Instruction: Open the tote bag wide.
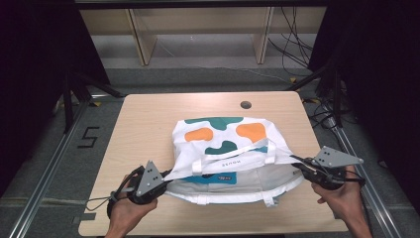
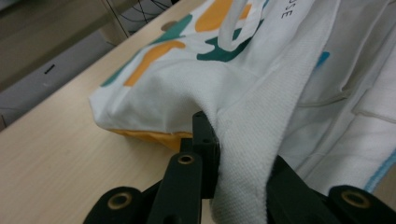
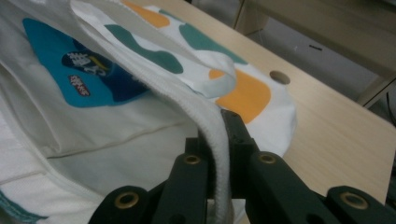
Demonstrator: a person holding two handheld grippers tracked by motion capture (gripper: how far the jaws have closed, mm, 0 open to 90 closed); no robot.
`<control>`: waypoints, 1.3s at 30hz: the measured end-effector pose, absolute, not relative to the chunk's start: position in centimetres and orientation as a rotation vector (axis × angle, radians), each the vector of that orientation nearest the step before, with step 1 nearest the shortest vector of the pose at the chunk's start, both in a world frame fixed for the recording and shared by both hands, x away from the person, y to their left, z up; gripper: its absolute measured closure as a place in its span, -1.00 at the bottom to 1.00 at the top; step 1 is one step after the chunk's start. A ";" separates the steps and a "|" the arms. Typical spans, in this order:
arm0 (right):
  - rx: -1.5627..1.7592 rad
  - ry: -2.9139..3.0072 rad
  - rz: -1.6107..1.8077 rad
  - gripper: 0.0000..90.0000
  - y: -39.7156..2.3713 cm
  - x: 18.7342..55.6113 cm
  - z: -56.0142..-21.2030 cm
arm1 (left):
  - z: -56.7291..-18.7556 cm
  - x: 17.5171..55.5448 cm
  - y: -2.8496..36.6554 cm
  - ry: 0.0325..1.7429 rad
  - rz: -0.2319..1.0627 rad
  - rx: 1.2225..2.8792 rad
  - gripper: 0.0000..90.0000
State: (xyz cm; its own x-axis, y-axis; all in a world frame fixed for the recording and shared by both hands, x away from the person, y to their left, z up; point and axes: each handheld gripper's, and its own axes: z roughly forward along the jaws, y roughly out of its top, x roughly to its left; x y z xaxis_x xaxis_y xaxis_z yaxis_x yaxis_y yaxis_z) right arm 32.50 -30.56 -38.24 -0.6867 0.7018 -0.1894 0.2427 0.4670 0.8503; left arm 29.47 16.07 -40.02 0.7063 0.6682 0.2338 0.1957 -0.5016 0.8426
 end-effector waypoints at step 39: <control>0.744 2.085 1.222 0.96 -29.0 40.9 -28.4 | -33.9 36.3 17.9 0.711 0.701 1.778 0.86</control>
